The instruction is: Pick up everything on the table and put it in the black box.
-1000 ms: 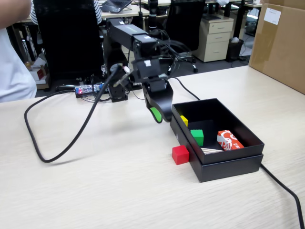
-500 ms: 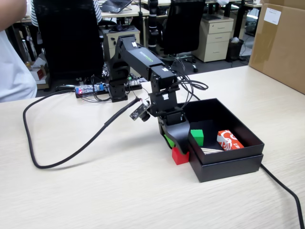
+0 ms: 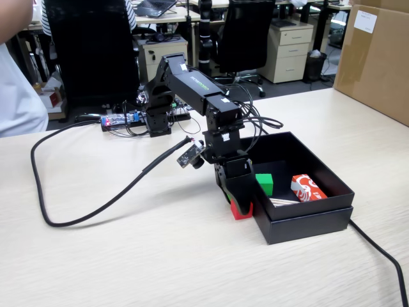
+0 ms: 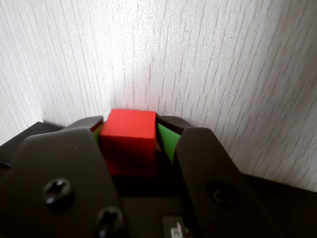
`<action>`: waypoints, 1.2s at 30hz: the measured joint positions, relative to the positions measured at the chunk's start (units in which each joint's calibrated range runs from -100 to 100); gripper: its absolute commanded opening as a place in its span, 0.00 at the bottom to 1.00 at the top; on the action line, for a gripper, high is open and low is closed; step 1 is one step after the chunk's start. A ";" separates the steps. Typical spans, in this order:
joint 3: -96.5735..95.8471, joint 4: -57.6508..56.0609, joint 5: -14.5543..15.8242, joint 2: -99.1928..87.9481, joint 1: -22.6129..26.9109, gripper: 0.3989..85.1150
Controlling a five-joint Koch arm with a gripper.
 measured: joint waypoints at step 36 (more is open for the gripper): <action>2.28 -8.83 3.47 -14.11 11.48 0.01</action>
